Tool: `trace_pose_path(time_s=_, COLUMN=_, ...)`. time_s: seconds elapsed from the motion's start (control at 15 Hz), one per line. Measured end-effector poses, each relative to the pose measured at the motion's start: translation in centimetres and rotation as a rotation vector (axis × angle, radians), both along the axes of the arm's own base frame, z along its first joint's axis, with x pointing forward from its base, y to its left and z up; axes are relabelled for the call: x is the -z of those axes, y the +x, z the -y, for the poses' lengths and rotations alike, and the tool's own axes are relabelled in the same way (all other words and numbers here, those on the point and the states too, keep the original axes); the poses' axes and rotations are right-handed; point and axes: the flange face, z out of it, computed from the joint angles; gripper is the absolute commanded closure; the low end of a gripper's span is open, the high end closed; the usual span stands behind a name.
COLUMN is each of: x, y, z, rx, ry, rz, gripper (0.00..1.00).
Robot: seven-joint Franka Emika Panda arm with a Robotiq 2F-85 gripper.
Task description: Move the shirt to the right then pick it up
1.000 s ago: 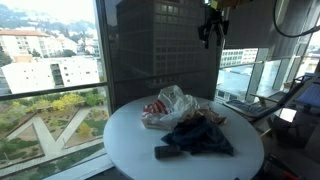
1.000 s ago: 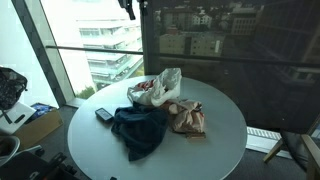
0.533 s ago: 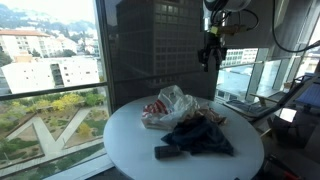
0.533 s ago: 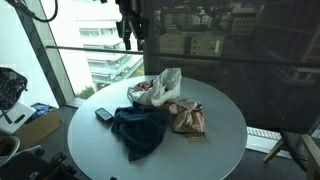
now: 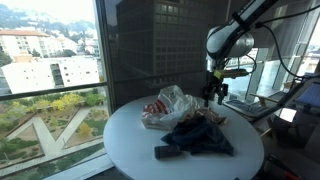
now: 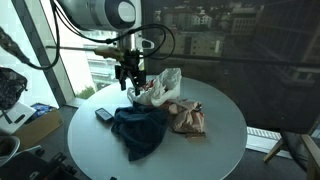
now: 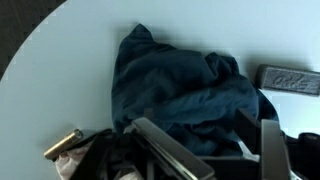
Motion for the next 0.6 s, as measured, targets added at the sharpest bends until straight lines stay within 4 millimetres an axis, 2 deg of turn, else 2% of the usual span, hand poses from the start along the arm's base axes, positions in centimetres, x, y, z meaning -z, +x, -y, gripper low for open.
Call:
trace_pose_path(time_s=0.27, x=5.4, y=-1.4, z=-0.1, rx=-0.003, ry=-0.001, rz=-0.008, gripper=0.0)
trace_pose_path(time_s=0.6, x=9.7, y=-1.8, z=-0.5, rx=-0.015, ry=-0.004, rz=-0.02, gripper=0.0)
